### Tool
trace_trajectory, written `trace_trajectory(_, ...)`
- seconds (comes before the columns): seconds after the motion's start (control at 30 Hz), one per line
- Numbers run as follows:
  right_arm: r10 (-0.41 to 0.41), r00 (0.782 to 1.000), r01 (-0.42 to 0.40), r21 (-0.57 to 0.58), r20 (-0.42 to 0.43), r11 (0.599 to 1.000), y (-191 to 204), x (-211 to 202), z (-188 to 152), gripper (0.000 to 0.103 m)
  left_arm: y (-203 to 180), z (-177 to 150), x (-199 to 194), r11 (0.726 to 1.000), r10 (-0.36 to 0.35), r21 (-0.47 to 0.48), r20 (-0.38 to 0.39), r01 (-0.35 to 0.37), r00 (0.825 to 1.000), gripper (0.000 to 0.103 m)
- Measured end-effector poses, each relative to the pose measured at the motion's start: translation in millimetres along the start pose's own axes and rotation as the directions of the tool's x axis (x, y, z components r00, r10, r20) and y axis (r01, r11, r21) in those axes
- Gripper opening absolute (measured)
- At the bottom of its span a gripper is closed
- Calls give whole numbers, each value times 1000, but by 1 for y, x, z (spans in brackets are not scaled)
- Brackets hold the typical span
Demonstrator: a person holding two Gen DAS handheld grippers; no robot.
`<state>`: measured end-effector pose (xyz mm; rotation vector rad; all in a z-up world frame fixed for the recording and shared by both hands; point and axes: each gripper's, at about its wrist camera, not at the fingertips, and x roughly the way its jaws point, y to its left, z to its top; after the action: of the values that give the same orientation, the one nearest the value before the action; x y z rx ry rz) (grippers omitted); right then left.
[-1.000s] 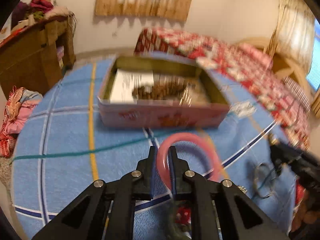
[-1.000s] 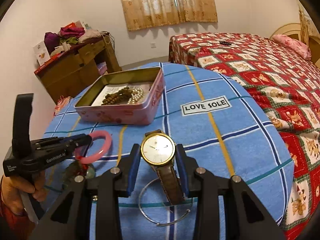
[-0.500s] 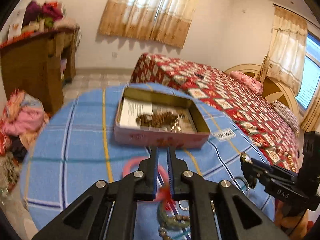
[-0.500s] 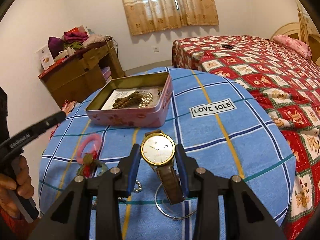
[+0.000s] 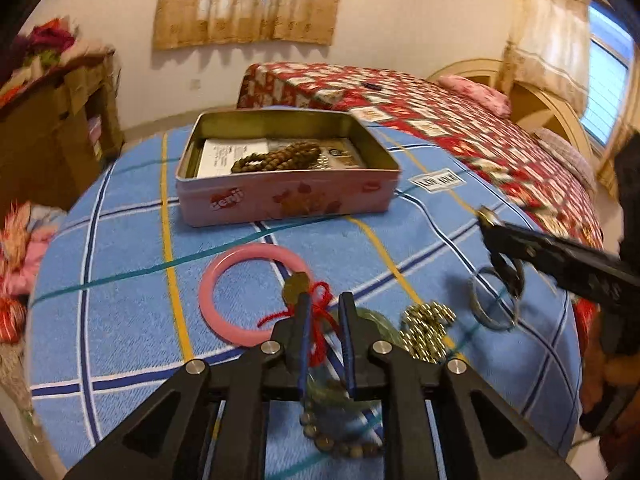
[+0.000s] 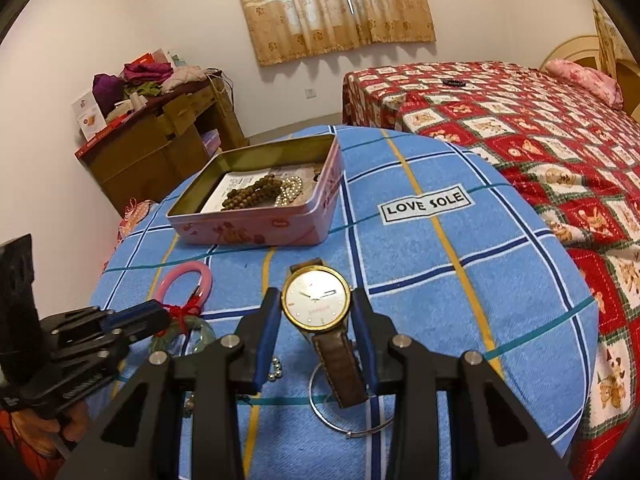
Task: Organize jewelry
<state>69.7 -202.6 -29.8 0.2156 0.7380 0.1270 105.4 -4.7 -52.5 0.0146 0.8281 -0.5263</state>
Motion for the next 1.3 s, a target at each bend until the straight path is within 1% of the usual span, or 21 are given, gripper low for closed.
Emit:
trace_trajectory(0.07, 1, 1000, -1, -3, 0, 1000, 1, -1, 0, 39, 4, 3, 4, 999, -14, -29, -8, 14, 1000, 16)
trace_trajectory(0.1, 2, 1000, -2, -2, 0, 1000, 1, -1, -1, 39, 5, 5, 5, 999, -9, -38, -10, 9, 1000, 19)
trace_trajectory(0.2, 4, 1000, -4, 2, -3, 1000, -1, 0, 0, 39, 8, 12, 10, 998, 34, -58, -15, -35, 999, 25)
trace_trajectory(0.3, 6, 1000, -6, 6, -5, 1000, -2, 1, -1, 39, 11, 13, 12, 996, 38, -83, -25, -40, 999, 26)
trace_trajectory(0.47, 8, 1000, -8, 8, -9, 1000, -3, 3, -1, 39, 13, 10, 27, 995, 57, -81, -74, -63, 996, 26)
trace_trajectory(0.57, 10, 1000, -10, 13, -12, 1000, -3, 3, -1, 39, 21, 9, 28, 990, 19, -139, -72, -29, 997, 26)
trace_trajectory(0.6, 11, 1000, -11, 14, -13, 1000, -3, 3, -1, 39, 28, 9, 28, 984, -6, -175, -62, -5, 998, 24)
trace_trajectory(0.63, 10, 1000, -10, 15, -13, 1000, -3, 3, -2, 39, 32, 9, 27, 979, -28, -202, -53, 17, 998, 12)
trace_trajectory(0.67, 10, 1000, -10, 15, -13, 1000, -4, 3, -2, 39, 38, 8, 25, 972, -57, -228, -37, 47, 998, 7)
trace_trajectory(0.73, 9, 1000, -9, 18, -12, 1000, -4, 3, -2, 39, 40, 8, 21, 969, -68, -239, -17, 62, 998, 4)
trace_trajectory(0.8, 6, 1000, -6, 24, -13, 1000, -5, 3, -2, 39, 40, 7, 18, 970, -73, -233, -12, 68, 997, 2)
trace_trajectory(0.87, 7, 1000, -7, 30, -13, 1000, -6, 3, -1, 39, 39, 7, 9, 971, -75, -227, 9, 75, 997, 0)
trace_trajectory(1.0, 8, 1000, -8, 23, -7, 1000, -5, 2, -1, 39, 37, 16, -18, 974, -72, -209, 87, 89, 994, 0)
trace_trajectory(1.03, 8, 1000, -8, 22, -6, 1000, -5, 1, 0, 39, 36, 20, -29, 975, -75, -201, 116, 97, 990, 0)
trace_trajectory(1.13, 11, 1000, -11, 23, -1, 1000, -4, 0, 0, 39, 36, 33, -45, 977, -75, -185, 172, 107, 982, 0)
trace_trajectory(1.23, 11, 1000, -11, 25, 0, 1000, -4, 0, 0, 39, 33, 42, -60, 978, -90, -168, 219, 128, 972, 0)
trace_trajectory(1.3, 11, 1000, -11, 24, 3, 1000, -4, -1, 1, 39, 28, 47, -68, 982, -85, -146, 247, 123, 965, 0)
